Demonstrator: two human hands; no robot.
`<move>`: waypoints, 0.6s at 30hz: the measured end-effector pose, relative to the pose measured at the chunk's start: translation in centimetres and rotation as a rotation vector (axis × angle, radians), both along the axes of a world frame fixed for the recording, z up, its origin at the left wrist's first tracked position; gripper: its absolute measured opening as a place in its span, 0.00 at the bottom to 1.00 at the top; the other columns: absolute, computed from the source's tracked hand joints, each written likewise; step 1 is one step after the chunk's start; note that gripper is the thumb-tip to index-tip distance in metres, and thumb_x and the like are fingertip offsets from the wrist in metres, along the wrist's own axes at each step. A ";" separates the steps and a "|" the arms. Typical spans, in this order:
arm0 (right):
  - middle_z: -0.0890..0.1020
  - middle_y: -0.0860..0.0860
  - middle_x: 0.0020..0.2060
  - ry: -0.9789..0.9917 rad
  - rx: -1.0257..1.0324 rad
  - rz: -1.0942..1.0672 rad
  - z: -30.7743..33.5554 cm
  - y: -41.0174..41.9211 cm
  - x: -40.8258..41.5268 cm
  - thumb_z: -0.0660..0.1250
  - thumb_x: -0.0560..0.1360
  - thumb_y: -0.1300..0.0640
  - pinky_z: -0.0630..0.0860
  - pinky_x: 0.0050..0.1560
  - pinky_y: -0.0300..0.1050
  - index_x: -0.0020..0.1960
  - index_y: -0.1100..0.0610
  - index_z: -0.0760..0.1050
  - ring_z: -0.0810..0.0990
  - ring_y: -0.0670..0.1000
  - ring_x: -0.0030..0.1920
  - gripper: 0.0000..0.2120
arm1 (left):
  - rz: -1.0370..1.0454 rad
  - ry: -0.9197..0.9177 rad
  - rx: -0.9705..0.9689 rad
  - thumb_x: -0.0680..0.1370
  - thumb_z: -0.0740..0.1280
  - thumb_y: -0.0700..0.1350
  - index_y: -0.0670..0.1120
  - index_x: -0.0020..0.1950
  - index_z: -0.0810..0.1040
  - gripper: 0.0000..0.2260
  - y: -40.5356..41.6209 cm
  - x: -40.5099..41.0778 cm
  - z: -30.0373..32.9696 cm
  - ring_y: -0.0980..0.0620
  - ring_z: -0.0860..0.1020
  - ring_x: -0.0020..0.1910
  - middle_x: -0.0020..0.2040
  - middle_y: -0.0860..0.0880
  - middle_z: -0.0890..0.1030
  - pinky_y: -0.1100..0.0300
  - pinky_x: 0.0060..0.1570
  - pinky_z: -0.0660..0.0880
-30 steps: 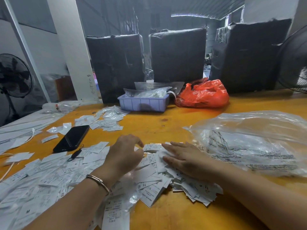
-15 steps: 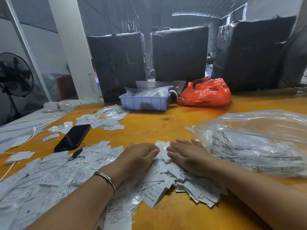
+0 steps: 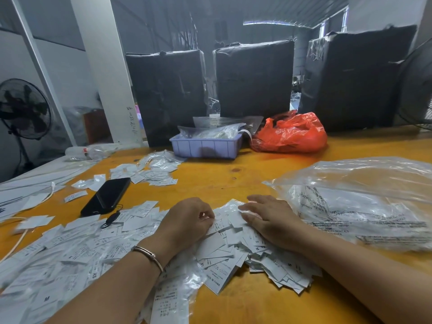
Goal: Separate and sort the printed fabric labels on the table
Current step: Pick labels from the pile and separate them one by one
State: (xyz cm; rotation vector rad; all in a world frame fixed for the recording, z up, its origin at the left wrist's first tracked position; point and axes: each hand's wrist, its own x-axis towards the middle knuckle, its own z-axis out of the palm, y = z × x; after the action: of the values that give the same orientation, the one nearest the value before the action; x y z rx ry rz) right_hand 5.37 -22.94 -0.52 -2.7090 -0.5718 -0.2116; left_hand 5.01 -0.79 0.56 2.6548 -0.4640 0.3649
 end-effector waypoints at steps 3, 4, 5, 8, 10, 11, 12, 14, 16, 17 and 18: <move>0.66 0.44 0.73 0.096 -0.021 0.035 0.2 0.1 0.1 0.51 0.82 0.46 0.50 0.73 0.53 0.67 0.45 0.72 0.59 0.46 0.73 0.18 | 0.022 0.021 0.041 0.79 0.65 0.50 0.54 0.55 0.83 0.08 0.0 0.2 -0.2 0.56 0.76 0.54 0.55 0.57 0.80 0.55 0.56 0.74; 0.67 0.43 0.72 0.112 0.019 0.044 0.4 0.1 0.2 0.52 0.83 0.46 0.51 0.73 0.54 0.67 0.47 0.73 0.60 0.46 0.73 0.18 | 0.022 0.032 0.051 0.80 0.64 0.50 0.54 0.57 0.82 0.09 -0.1 0.3 -0.2 0.57 0.75 0.56 0.57 0.58 0.79 0.54 0.59 0.73; 0.69 0.43 0.71 0.122 0.061 0.051 0.5 0.0 0.2 0.53 0.83 0.47 0.52 0.73 0.54 0.66 0.48 0.74 0.62 0.46 0.72 0.17 | 0.021 0.040 0.063 0.81 0.63 0.50 0.54 0.58 0.82 0.10 -0.1 0.4 -0.3 0.57 0.74 0.59 0.59 0.58 0.79 0.54 0.61 0.71; 0.73 0.44 0.67 0.120 0.177 0.051 0.9 -0.2 0.2 0.56 0.82 0.50 0.59 0.71 0.55 0.62 0.53 0.78 0.67 0.46 0.68 0.16 | 0.023 0.045 0.106 0.82 0.61 0.51 0.54 0.62 0.81 0.12 -0.3 0.5 -0.4 0.56 0.71 0.65 0.64 0.57 0.77 0.53 0.63 0.69; 0.74 0.44 0.64 0.110 0.265 0.049 1.1 -0.3 0.2 0.58 0.82 0.52 0.62 0.70 0.53 0.61 0.55 0.78 0.70 0.46 0.65 0.15 | 0.025 0.044 0.116 0.82 0.61 0.51 0.54 0.62 0.80 0.12 -0.2 0.5 -0.5 0.55 0.70 0.66 0.65 0.57 0.76 0.53 0.64 0.69; 0.75 0.45 0.63 0.112 0.301 0.052 1.2 -0.3 0.1 0.58 0.82 0.53 0.63 0.69 0.51 0.61 0.56 0.78 0.71 0.46 0.65 0.15 | 0.025 0.046 0.116 0.81 0.61 0.52 0.55 0.62 0.80 0.12 -0.1 0.5 -0.6 0.55 0.69 0.66 0.65 0.57 0.76 0.52 0.64 0.68; 0.75 0.45 0.63 0.117 0.323 0.054 1.2 -0.3 0.1 0.58 0.82 0.53 0.63 0.69 0.50 0.61 0.57 0.78 0.71 0.47 0.65 0.15 | 0.024 0.048 0.114 0.81 0.61 0.52 0.55 0.62 0.80 0.12 0.0 0.5 -0.6 0.55 0.69 0.66 0.64 0.57 0.76 0.52 0.65 0.68; 0.74 0.47 0.65 0.133 0.289 0.050 1.3 -0.3 0.1 0.57 0.82 0.52 0.63 0.69 0.49 0.64 0.57 0.76 0.70 0.49 0.66 0.16 | 0.018 0.047 0.111 0.81 0.61 0.52 0.55 0.61 0.80 0.12 0.1 0.5 -0.7 0.55 0.69 0.65 0.64 0.58 0.76 0.52 0.64 0.68; 0.73 0.48 0.67 0.163 0.196 0.039 1.3 -0.2 0.1 0.56 0.82 0.49 0.61 0.70 0.52 0.67 0.53 0.73 0.68 0.50 0.68 0.18 | 0.005 0.047 0.103 0.81 0.62 0.52 0.55 0.61 0.80 0.11 0.1 0.5 -0.6 0.56 0.70 0.64 0.63 0.59 0.77 0.54 0.63 0.68; 0.73 0.48 0.67 0.181 0.166 0.040 1.3 -0.2 0.1 0.55 0.82 0.48 0.60 0.71 0.54 0.66 0.52 0.74 0.67 0.50 0.68 0.18 | -0.005 0.048 0.099 0.81 0.62 0.52 0.56 0.60 0.80 0.11 0.1 0.5 -0.6 0.57 0.70 0.63 0.62 0.60 0.77 0.56 0.62 0.69; 0.73 0.47 0.67 0.195 0.160 0.045 1.3 -0.2 0.1 0.55 0.82 0.47 0.58 0.71 0.55 0.65 0.52 0.76 0.67 0.49 0.69 0.18 | -0.013 0.048 0.098 0.81 0.62 0.52 0.56 0.60 0.80 0.11 0.0 0.5 -0.6 0.58 0.70 0.63 0.62 0.60 0.77 0.57 0.62 0.69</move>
State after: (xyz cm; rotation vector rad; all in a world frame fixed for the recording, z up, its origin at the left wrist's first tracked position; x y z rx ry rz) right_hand 5.44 -23.12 0.77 -2.5230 -0.5331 0.0191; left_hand 5.54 -0.76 -0.07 2.7467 -0.4957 0.2803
